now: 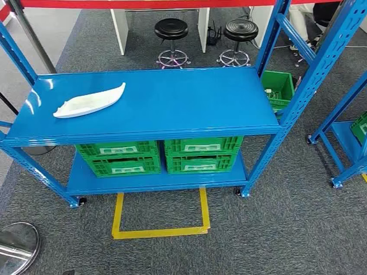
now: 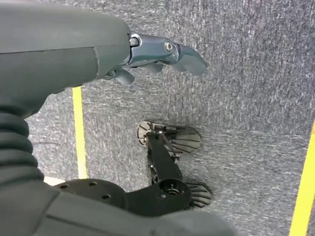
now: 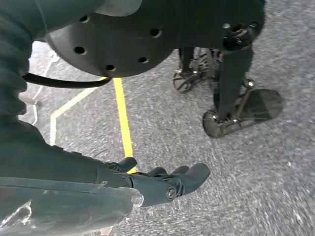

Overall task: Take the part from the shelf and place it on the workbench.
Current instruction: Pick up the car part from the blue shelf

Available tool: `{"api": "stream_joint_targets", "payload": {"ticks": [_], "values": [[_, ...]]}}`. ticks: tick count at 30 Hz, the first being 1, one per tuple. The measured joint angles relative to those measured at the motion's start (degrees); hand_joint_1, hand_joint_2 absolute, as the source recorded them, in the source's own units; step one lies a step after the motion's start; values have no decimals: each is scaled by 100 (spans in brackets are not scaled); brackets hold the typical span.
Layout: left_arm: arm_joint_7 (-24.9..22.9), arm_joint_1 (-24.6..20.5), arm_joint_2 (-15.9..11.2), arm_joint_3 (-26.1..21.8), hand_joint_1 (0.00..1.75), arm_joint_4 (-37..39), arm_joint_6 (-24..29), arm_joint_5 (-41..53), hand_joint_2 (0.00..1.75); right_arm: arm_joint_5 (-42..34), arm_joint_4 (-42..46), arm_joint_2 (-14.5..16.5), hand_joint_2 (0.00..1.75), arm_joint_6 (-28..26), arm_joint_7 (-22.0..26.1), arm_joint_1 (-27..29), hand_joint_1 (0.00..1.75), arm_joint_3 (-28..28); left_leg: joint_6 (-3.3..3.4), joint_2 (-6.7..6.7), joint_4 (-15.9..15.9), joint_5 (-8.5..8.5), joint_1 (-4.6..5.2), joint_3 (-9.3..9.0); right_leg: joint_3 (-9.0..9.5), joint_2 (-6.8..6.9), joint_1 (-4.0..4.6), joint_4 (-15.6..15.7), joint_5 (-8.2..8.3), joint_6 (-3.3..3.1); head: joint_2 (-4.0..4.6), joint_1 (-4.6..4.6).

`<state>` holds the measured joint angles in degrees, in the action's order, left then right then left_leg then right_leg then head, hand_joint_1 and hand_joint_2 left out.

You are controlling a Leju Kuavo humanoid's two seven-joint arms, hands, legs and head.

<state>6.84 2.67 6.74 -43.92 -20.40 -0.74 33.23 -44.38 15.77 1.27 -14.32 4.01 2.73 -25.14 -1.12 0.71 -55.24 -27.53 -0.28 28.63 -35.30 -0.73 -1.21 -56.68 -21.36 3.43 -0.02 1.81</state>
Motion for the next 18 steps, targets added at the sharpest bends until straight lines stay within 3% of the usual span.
{"api": "stream_joint_targets", "payload": {"ticks": [10, 18], "values": [[384, -171, 276, -1115, 0, 57, 311, 725, 0, -1155, -235, 75, 175, -395, 433, -156, 0, -530, 0, 0, 0, 0, 0, 2, -2, 0, 0, 0, 0, 0, 0, 0], [1232, -204, 385, -1547, 0, -443, 999, 767, 0, -1980, -389, 139, 175, -601, 519, -245, 0, -954, -3, 0, 0, 2, -1, 3, -6, 0, 1, -4, 0, -1, 0, 0]]}}
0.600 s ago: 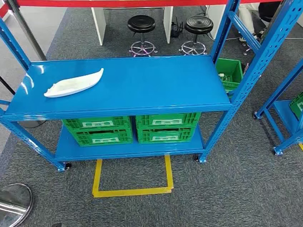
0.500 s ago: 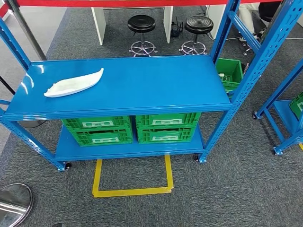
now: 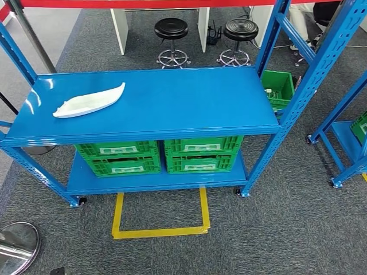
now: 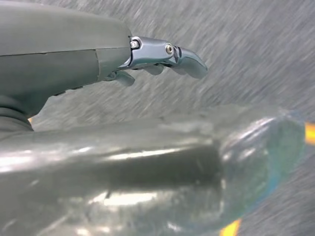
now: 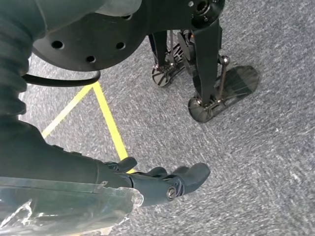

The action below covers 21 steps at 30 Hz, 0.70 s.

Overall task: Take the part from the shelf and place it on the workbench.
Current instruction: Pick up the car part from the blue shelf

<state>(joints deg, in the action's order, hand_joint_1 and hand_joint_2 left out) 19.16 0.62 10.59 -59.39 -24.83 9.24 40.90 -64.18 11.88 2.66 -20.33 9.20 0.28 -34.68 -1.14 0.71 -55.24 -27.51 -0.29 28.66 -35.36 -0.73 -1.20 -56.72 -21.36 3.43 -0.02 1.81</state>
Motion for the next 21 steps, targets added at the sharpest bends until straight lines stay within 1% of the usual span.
{"api": "stream_joint_targets", "payload": {"ticks": [12, 16, 21], "values": [[1141, 106, 301, -300, 0, -1873, 559, -297, 0, -1032, -189, 84, 175, -185, -5, -129, 0, -602, -3, 0, 0, 3, 0, 2, -2, 0, 0, -4, 1, -1, 0, 0], [1393, 304, 339, -140, 0, -2554, 760, -486, 0, -1261, -228, 97, 175, -210, -7, -146, 0, -760, -3, 0, 0, 2, -1, 5, -5, 0, 1, -4, 0, -2, 0, -1], [1576, 600, 334, 282, 0, -3382, 1132, -584, 0, -1419, -272, 99, 175, -209, -7, -178, 0, -946, -3, 0, 0, 3, -2, 9, -10, 0, 1, -4, 0, -2, 0, -1]]}}
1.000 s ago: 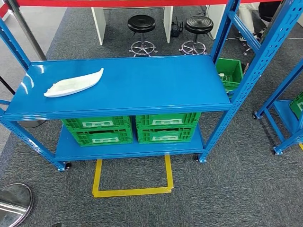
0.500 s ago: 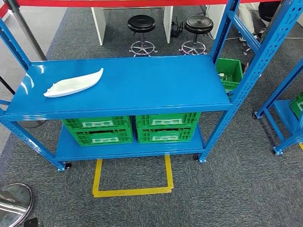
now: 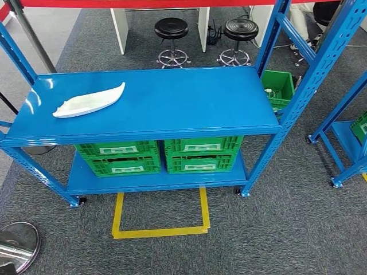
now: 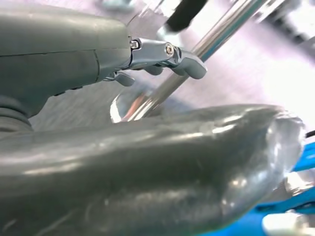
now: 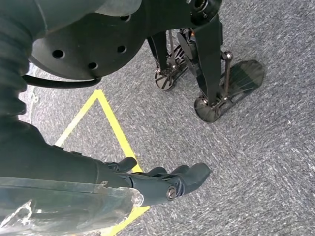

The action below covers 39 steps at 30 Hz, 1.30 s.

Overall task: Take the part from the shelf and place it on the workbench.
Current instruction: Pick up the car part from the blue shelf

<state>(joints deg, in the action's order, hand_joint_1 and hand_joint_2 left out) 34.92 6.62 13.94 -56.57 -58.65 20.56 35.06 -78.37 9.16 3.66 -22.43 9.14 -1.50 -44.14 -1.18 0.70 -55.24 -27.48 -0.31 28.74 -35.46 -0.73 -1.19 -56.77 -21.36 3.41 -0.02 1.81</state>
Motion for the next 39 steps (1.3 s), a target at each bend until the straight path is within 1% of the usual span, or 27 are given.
{"api": "stream_joint_targets", "payload": {"ticks": [5, 11, 15, 18, 21, 24, 31, 35, 39], "values": [[129, 255, -20, 448, 0, -814, 466, 151, 0, -100, -38, -1, 175, 27, -11, -28, 0, -188, -1, 0, 0, 1, 0, 0, -1, 0, 0, -1, 0, 0, 0, 1], [238, 441, -137, 956, 0, -1652, 932, 825, 0, -159, -79, -4, 175, 115, -84, -49, 0, -465, -1, 0, 0, 1, 0, 0, -2, 0, 1, -2, 1, -1, 0, 0], [234, 502, -306, 1327, 0, -2136, 1035, 1435, 0, -167, -96, -27, 175, 195, -108, -55, 0, -645, -3, 0, 0, 2, 0, 0, -3, 0, 1, -3, 1, -1, 0, 1], [128, 528, -481, 1648, 0, -2432, 1002, 1838, 0, -167, -108, -43, 175, 245, -127, -59, 0, -743, -6, 0, 0, 5, 0, 0, -4, 0, 1, -4, 1, -2, 0, 1], [-110, 535, -667, 1969, 0, -2677, 863, 2107, 0, -167, -113, -50, 175, 278, -144, -56, 0, -798, -10, 0, 0, 7, -2, 1, -10, -1, 4, -5, 3, -4, 0, 1], [-362, 523, -946, 2383, 0, -2950, 680, 2356, 0, -167, -117, -58, 175, 311, -159, -58, 0, -869, -12, 0, 0, 11, -3, 6, -14, 0, 6, -5, 5, -6, 0, -1], [-967, 300, -1591, 3315, 0, -3307, -2, 2775, 0, -165, -125, -95, 175, 408, -191, -65, 0, -1067, -18, 0, -5, 16, 3, 16, -22, -1, 4, -4, 20, -17, 0, -1], [-1288, 95, -1958, 3841, 0, -3394, -464, 2930, 0, -158, -131, -104, 175, 472, -198, -68, 0, -1166, -9, 0, -11, 21, 22, 23, -26, -2, -13, -2, 36, 3, 0, 0], [-1600, -133, -2351, 4408, 0, -3478, -911, 3079, 0, -144, -135, -114, 175, 529, -200, -85, 0, -1297, 35, 0, -20, 30, 62, 34, -27, -1, -55, 8, 63, 42, 0, -2]]}}
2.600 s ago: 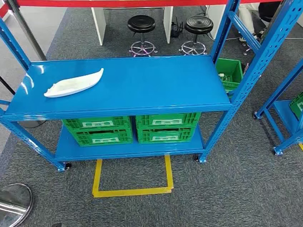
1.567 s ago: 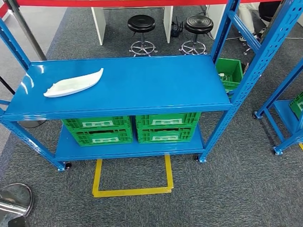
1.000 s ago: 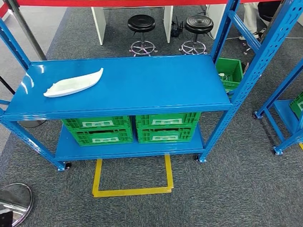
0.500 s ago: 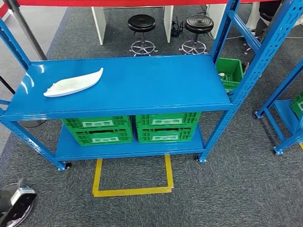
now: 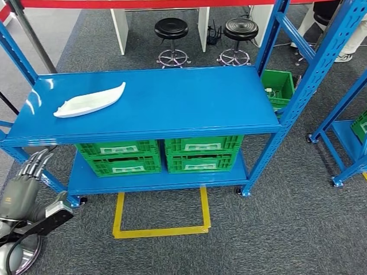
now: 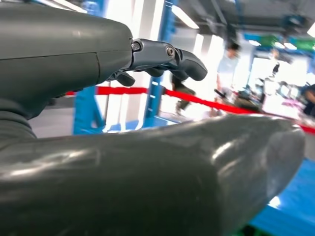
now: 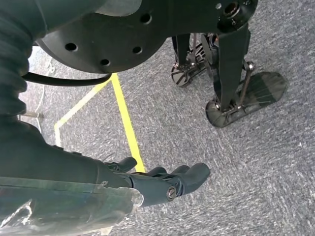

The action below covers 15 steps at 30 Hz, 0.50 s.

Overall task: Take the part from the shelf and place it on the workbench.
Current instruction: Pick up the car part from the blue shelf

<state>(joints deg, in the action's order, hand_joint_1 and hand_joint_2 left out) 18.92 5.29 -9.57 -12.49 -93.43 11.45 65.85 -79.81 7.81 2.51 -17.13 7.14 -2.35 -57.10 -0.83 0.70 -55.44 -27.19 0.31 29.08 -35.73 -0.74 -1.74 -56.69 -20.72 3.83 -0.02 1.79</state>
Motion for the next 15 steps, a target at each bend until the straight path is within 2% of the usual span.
{"api": "stream_joint_targets", "payload": {"ticks": [2, 5, 6, 10, 15], "values": [[-156, -105, -185, 266, 0, -45, -215, 73, 0, 7, -2, -8, 175, 31, -3, -12, 0, -64, 20, 0, 23, 30, 6, 0, 1, 1, -11, 29, 18, 19, 0, -2], [-396, -288, -421, 663, 0, -94, -533, 187, 0, 22, -9, -44, 175, 81, -7, -27, 0, -160, -1, -5, 88, 91, -19, -4, -15, 10, 14, 86, 22, -153, 0, 19], [-471, -345, -486, 800, 0, -97, -633, 228, 0, 26, -11, -54, 175, 97, -7, -30, 0, -194, -1, -7, 89, 94, -17, 2, -14, 14, 17, 103, 34, -187, 0, 31], [-817, -565, -703, 1359, 0, -75, -1002, 445, 0, 33, -21, -75, 175, 149, -15, -50, 0, -324, 13, -8, 76, 99, -8, 19, 11, 16, 8, 121, 101, -60, 0, 44], [-1203, -724, -876, 1731, 0, -39, -1208, 699, 0, 19, -33, -84, 175, 169, -46, -53, 0, -399, 9, -6, 73, 103, -11, 41, -20, 12, 12, 115, 105, -33, 0, 41]]}}
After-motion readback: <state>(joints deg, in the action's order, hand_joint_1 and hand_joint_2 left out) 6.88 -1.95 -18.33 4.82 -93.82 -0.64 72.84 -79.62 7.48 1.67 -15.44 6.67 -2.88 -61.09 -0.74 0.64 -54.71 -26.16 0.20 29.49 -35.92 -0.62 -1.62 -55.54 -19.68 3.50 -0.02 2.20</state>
